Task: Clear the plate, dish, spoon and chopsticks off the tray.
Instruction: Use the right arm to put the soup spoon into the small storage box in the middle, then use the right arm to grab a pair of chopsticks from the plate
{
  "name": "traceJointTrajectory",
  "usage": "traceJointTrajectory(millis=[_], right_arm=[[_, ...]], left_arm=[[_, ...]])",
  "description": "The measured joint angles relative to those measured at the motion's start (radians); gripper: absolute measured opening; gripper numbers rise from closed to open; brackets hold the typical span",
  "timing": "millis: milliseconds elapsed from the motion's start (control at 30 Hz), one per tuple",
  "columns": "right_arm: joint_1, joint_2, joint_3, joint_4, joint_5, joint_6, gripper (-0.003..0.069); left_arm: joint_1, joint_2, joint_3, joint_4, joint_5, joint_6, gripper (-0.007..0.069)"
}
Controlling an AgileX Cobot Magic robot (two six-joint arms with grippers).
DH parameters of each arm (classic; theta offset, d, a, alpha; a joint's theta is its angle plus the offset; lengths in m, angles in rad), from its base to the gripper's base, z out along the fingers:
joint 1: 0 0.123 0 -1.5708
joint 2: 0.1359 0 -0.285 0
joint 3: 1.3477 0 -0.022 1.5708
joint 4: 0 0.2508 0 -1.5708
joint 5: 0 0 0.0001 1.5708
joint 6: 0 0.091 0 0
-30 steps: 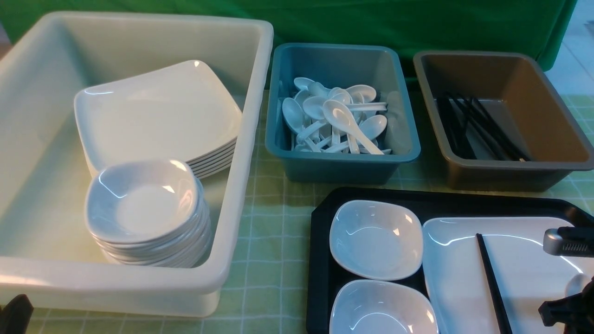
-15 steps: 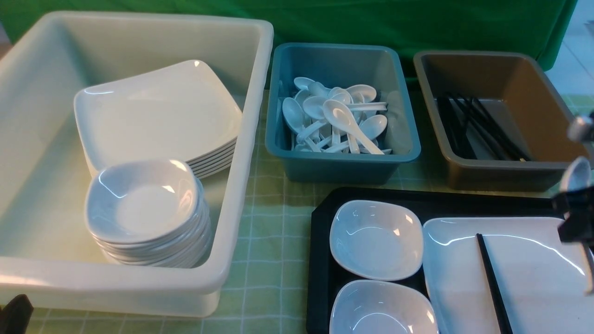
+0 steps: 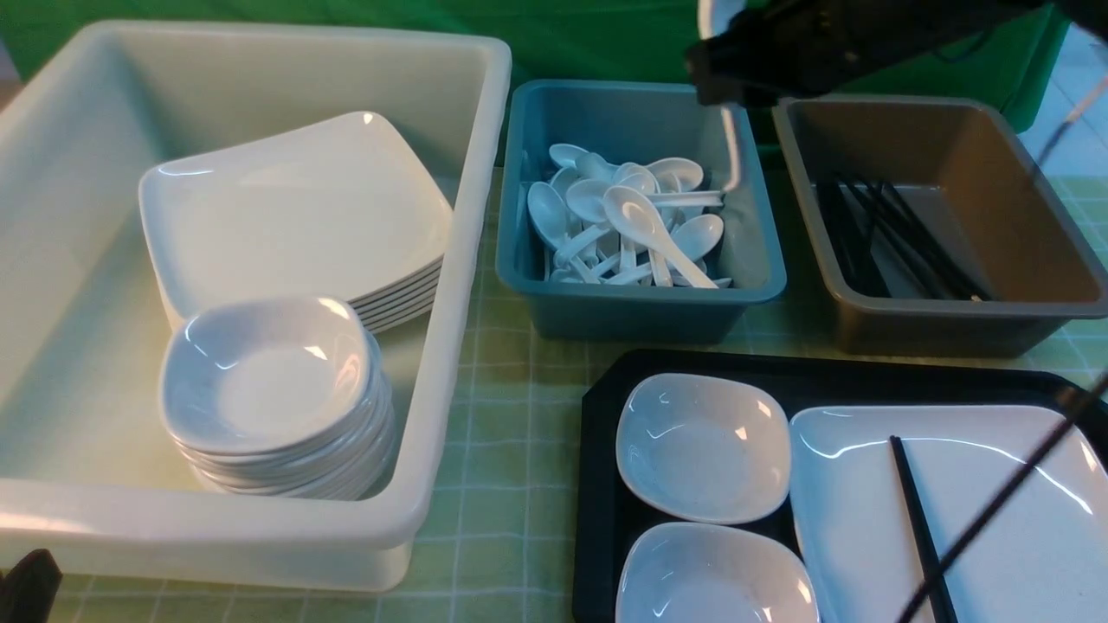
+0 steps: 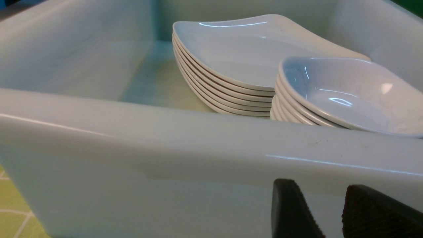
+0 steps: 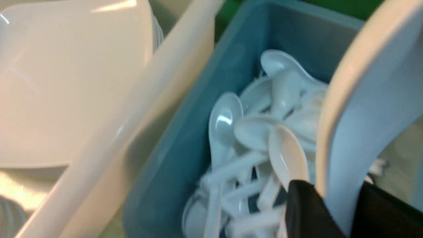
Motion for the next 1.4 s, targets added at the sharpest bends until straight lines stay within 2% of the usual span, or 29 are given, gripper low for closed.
traceJointTrajectory(millis=[100,233,300,367,400,433,467,500,533,633,767,1000,1100,1167,1400], right_arm=[[0.009,0.135,-0.096,-0.006,-0.051,-0.001,0.0262],[0.007,0.21,-0.147,-0.014,-0.011,0.001,0.0348],[0.007,0.212,-0.16,-0.015,0.05,-0.003,0.0347],[0.007,0.202,-0.185,-0.015,0.138,-0.016,0.0321],[0.007,0.187,-0.209,-0.019,0.245,-0.034,0.0272],[0.007,0.184,-0.213,-0.019,0.279,-0.037,0.0255],[0.007,0.157,-0.247,-0.025,0.418,-0.063,0.0182],[0.007,0.153,-0.25,-0.028,0.433,-0.065,0.0173],[0.007,0.112,-0.265,-0.04,0.508,-0.066,0.0111],[0.007,0.02,-0.265,-0.079,0.557,-0.026,0.0025],[0.007,-0.147,-0.173,-0.092,0.562,0.028,0.0005],[0.007,-0.528,0.35,-0.141,0.569,0.143,0.0054],[0.007,-0.669,0.65,-0.151,0.525,0.241,0.0118],[0.007,-0.742,0.89,-0.154,0.411,0.321,0.0189],[0.007,-0.704,1.129,-0.157,0.268,0.4,0.031]], left_arm=[[0.0,0.0,0.0,0.0,0.0,0.0,0.0225],[0.0,0.0,0.0,0.0,0.0,0.0,0.0225],[0.0,0.0,0.0,0.0,0.0,0.0,0.0225],[0.0,0.0,0.0,0.0,0.0,0.0,0.0225],[0.0,0.0,0.0,0.001,0.0,0.0,0.0225],[0.0,0.0,0.0,0.001,0.0,0.0,0.0225],[0.0,0.0,0.0,0.001,0.0,0.0,0.0225],[0.0,0.0,0.0,0.001,0.001,0.0,0.0225],[0.0,0.0,0.0,0.002,0.001,0.0,0.0225],[0.0,0.0,0.0,0.002,0.001,0.0,0.0225],[0.0,0.0,0.0,0.004,0.001,0.0,0.0225],[0.0,0.0,0.0,0.005,0.002,0.0,0.0225],[0.0,0.0,0.0,0.005,0.002,0.0,0.0225],[0.0,0.0,0.0,0.005,0.002,0.0,0.0225],[0.0,0.0,0.0,0.005,0.002,0.0,0.0225]])
